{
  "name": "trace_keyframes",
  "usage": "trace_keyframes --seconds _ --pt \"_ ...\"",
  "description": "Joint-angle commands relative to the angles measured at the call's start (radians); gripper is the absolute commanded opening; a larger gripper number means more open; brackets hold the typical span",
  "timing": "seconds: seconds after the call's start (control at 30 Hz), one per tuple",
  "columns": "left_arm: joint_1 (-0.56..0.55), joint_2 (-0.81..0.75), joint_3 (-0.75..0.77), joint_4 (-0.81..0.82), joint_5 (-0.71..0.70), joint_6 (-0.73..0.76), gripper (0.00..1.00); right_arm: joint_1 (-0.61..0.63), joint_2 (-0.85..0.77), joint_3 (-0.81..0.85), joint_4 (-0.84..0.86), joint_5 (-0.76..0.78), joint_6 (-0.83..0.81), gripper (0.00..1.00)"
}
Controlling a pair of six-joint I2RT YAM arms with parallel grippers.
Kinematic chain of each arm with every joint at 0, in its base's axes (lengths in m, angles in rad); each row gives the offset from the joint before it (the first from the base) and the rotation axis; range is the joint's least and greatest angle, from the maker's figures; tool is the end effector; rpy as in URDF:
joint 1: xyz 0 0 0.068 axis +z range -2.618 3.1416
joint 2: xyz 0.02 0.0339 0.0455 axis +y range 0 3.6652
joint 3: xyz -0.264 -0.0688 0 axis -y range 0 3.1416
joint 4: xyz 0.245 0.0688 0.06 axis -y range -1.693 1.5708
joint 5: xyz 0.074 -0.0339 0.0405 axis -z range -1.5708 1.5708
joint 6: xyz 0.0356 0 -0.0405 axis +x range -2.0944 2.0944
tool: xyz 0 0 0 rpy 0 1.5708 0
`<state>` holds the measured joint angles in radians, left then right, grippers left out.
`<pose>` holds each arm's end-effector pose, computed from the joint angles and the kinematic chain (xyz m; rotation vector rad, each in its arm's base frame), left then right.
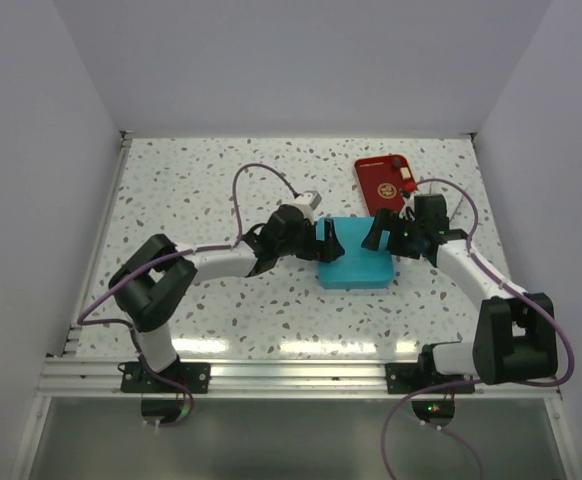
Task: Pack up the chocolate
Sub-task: Close the box lid on the packing box.
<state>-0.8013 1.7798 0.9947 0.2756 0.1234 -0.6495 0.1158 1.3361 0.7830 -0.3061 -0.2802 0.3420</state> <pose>0.2654 -0.2802 0.1877 0.2506 2.2251 -0.9746 0.2663 0.0409 0.2107 0.1493 2.4551 0.5445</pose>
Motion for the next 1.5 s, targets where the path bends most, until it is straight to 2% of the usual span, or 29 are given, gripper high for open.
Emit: trace_keyframes --seconds 0.0,0.3,0.73,1.47 --pt "-0.007 0.017 0.039 0.054 0.018 -0.019 1.00 0.001 -0.008 -0.005 0.035 -0.042 0.018 0.95" --pt "-0.016 0.021 0.055 0.045 0.018 -0.019 1.00 0.001 -0.025 -0.002 0.033 -0.054 0.026 0.95" --pt "-0.026 0.024 0.134 -0.070 -0.025 0.004 1.00 0.001 -0.058 0.021 0.009 -0.047 0.028 0.95" --pt "-0.030 0.021 0.093 -0.064 -0.076 0.017 1.00 0.001 -0.071 0.051 -0.004 -0.033 0.025 0.95"
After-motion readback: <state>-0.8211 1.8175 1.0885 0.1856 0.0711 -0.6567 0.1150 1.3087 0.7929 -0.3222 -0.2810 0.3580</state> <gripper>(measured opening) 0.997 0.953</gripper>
